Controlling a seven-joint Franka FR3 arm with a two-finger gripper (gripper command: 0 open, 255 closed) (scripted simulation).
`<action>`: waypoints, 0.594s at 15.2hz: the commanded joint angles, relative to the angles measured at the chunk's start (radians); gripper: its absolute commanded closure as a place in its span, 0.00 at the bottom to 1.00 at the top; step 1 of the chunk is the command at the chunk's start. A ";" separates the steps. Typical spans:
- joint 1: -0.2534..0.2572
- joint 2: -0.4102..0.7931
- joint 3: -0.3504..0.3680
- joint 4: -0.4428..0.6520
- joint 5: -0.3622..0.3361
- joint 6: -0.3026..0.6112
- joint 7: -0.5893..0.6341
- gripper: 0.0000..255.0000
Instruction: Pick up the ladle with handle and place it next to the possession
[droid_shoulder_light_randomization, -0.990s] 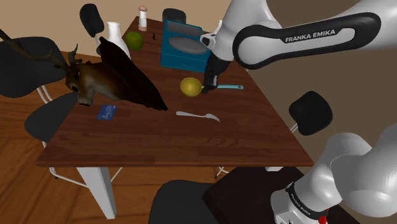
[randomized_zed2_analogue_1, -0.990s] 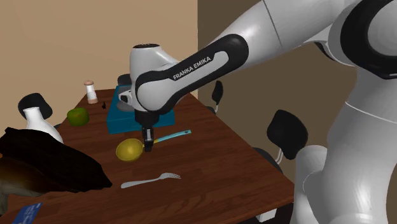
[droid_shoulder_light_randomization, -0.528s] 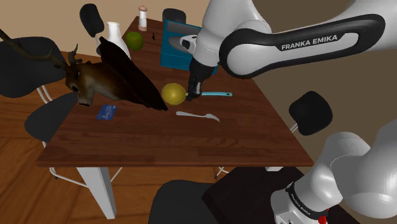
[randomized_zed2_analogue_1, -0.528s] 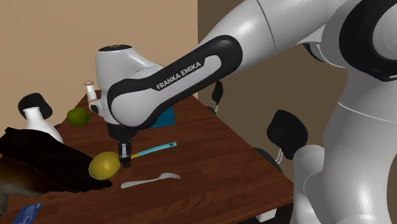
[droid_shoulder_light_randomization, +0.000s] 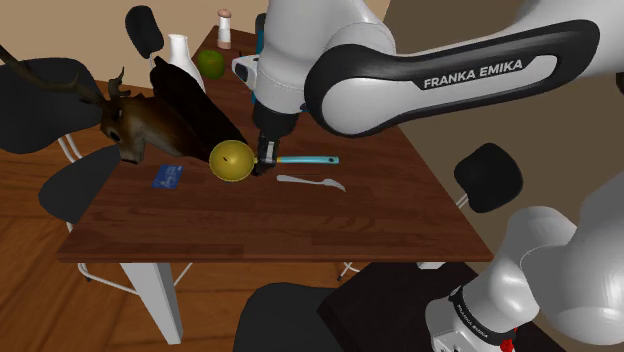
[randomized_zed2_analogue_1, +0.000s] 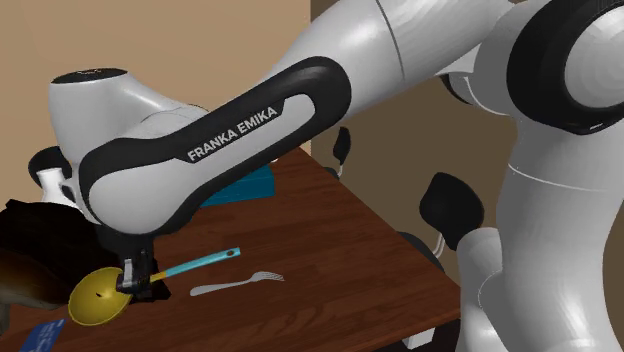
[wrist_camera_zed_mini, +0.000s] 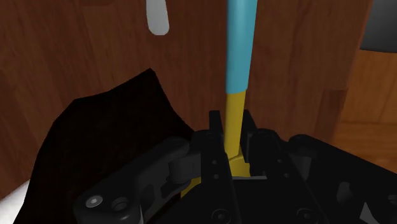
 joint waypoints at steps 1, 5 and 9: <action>0.022 0.035 0.022 0.046 -0.008 -0.016 0.046 1.00; 0.067 0.124 0.057 0.161 -0.028 -0.056 0.130 1.00; 0.116 0.225 0.085 0.300 -0.052 -0.107 0.206 1.00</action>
